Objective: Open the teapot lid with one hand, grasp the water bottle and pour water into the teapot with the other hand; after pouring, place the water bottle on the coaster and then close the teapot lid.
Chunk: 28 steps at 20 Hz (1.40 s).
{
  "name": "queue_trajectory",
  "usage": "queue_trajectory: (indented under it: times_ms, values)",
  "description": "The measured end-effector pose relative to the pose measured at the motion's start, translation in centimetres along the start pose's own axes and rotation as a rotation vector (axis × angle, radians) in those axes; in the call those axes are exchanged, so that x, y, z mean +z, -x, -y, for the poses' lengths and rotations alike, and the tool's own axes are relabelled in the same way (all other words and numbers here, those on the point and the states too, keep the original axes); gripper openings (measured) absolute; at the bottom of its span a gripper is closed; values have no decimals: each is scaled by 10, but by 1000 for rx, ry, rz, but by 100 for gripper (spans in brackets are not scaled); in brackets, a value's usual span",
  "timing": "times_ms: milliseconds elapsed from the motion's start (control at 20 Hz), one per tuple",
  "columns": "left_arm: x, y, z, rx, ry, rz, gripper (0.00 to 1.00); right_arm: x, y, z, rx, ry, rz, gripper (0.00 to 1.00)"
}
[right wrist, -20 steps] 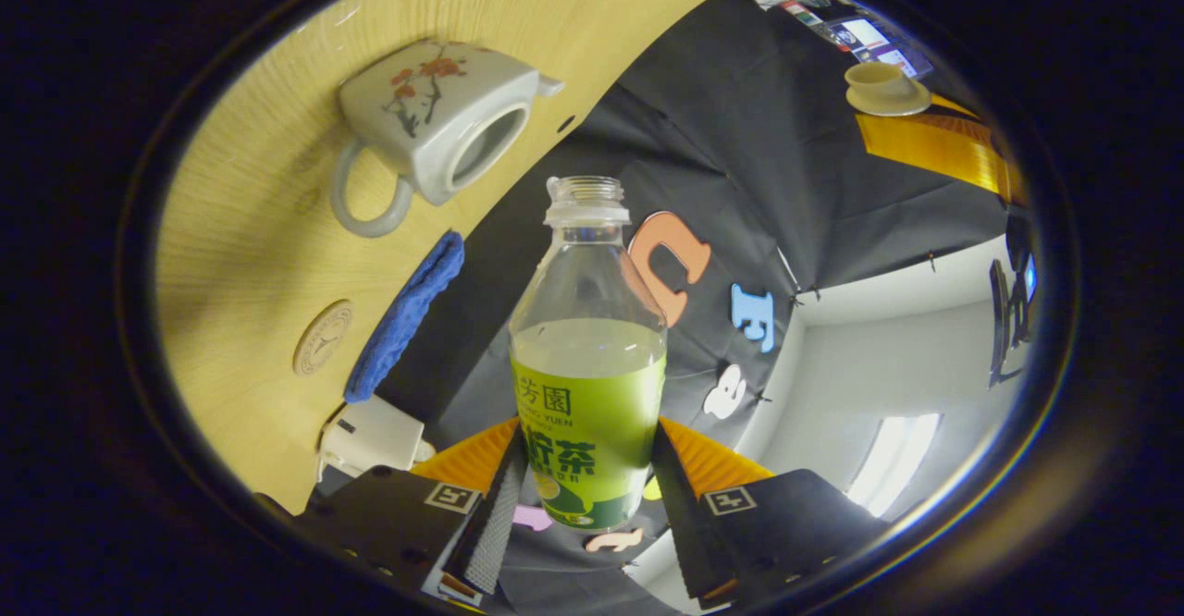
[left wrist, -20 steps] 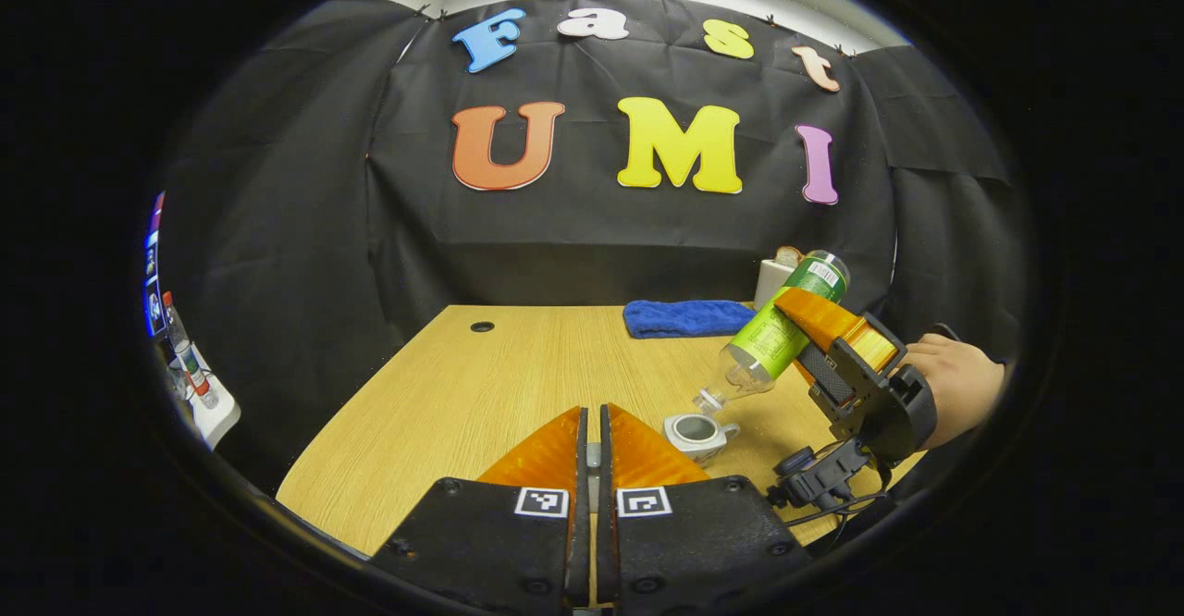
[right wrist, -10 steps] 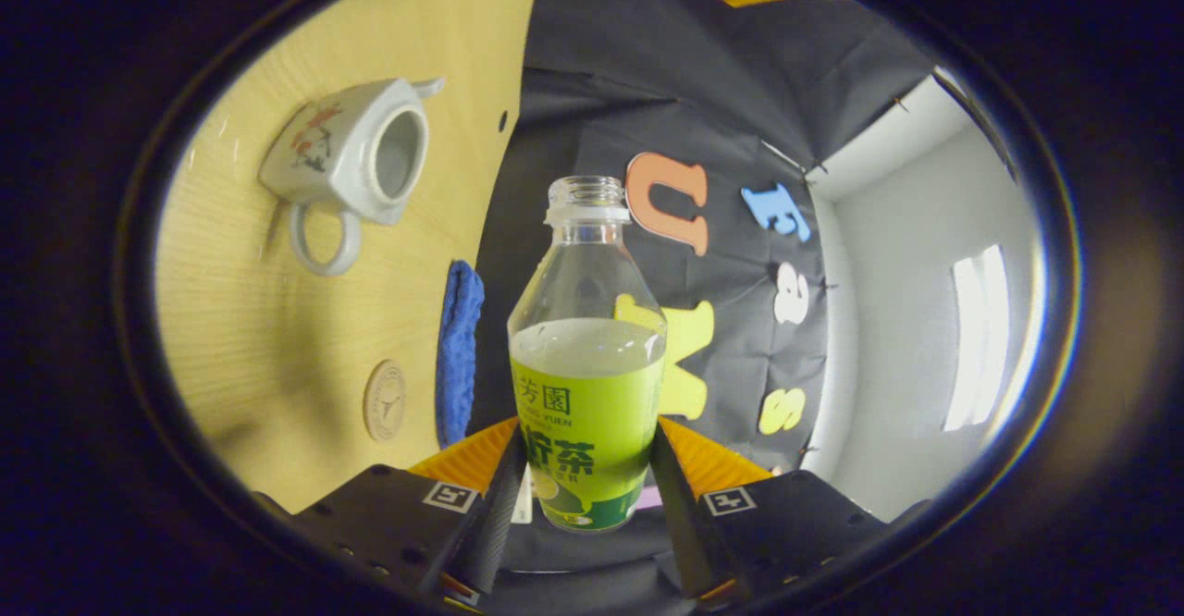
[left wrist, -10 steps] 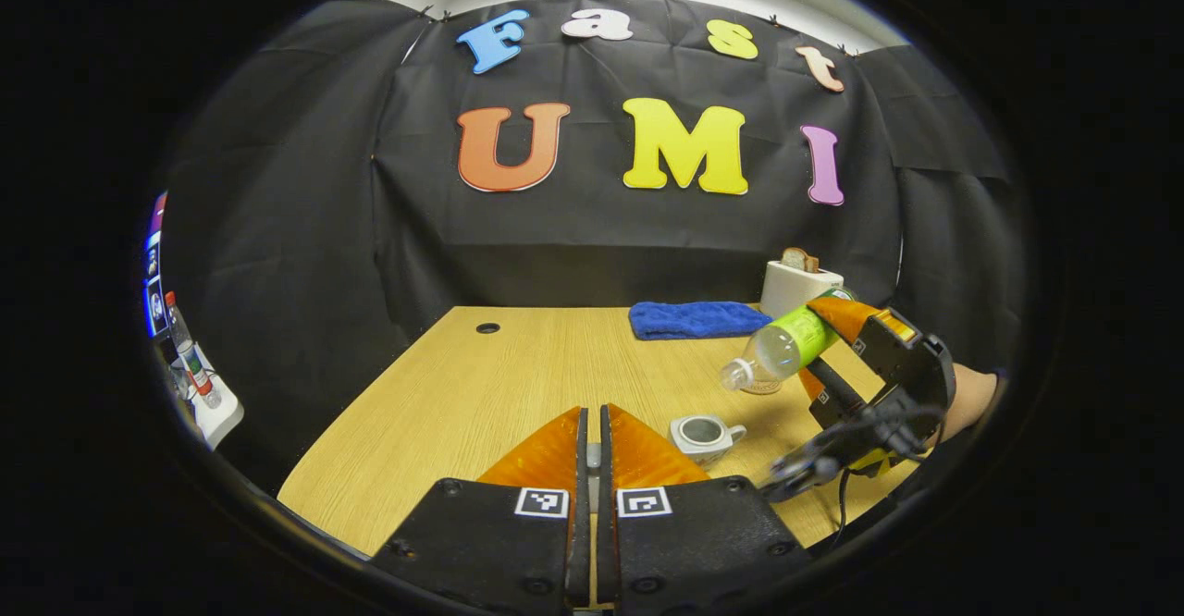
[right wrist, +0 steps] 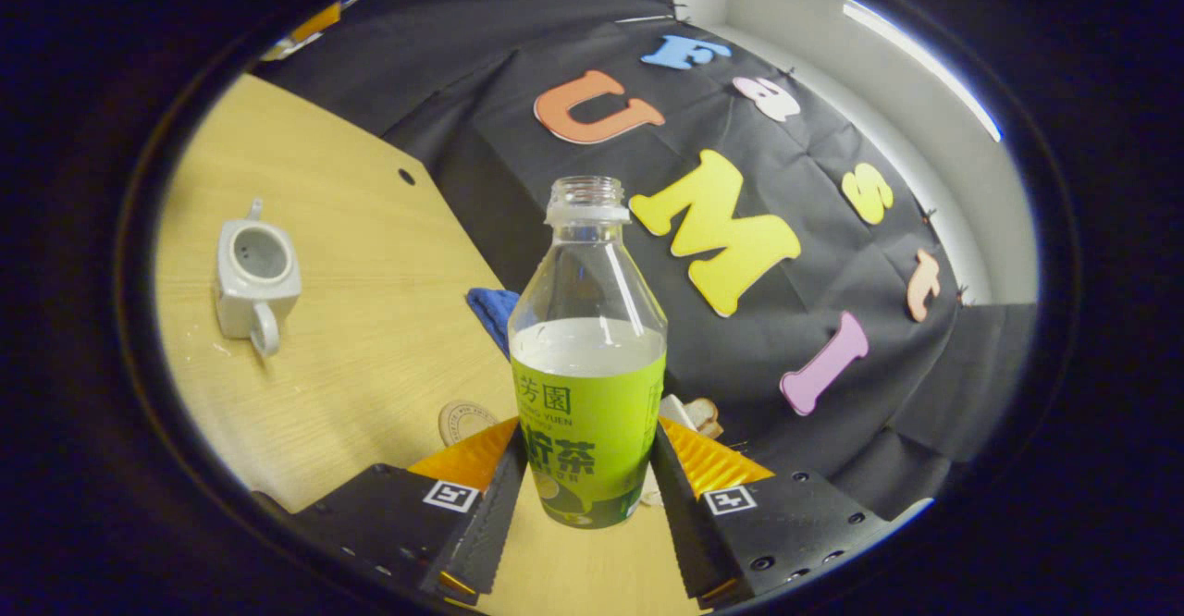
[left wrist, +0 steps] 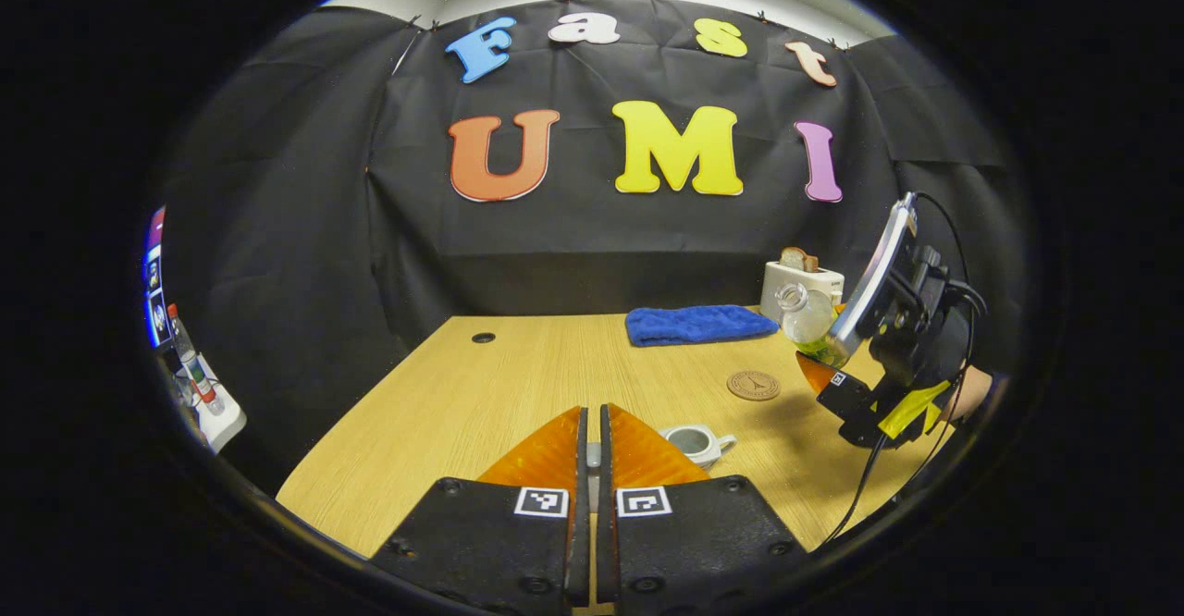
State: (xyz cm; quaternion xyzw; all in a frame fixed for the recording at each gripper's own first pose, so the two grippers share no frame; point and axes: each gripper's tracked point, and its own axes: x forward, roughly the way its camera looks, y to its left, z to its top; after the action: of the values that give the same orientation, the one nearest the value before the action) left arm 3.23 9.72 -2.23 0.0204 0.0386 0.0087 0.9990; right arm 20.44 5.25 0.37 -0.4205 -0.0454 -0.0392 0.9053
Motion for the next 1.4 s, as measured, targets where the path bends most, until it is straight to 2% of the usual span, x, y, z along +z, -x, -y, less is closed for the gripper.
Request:
queue_trajectory:
  times_ms: [200, 350, 550, 650, 850, 1050, 1200, 1300, 1400]
  values:
    - [9, -5, 5, 11, 49, 37, 5, 6, -19, 6, 54, -355, 39, 73]
    - [17, -7, 0, 58, 75, 84, 5, 11, -38, -1, 131, -633, 56, 73]
    - [19, -14, -5, 127, 92, 116, 5, -1, -71, -28, 241, -822, -45, 73]
    - [12, -22, -7, 150, 78, 102, 5, -9, -85, -37, 254, -831, -75, 72]
    - [-7, -37, 5, 132, 67, 41, 5, -25, -98, -54, 295, -827, -123, 73]
    - [-17, -44, 15, 115, 56, 13, 5, -20, -98, -47, 290, -827, -77, 75]
    - [-17, -47, 19, 102, 59, 17, 5, -20, -89, -41, 284, -833, -80, 95]
    - [-17, -48, 24, 90, 69, 23, 5, -25, -77, -33, 259, -846, -84, 100]
    - [-21, -52, 30, 72, 70, 21, 5, -32, -61, -24, 225, -856, -89, 98]
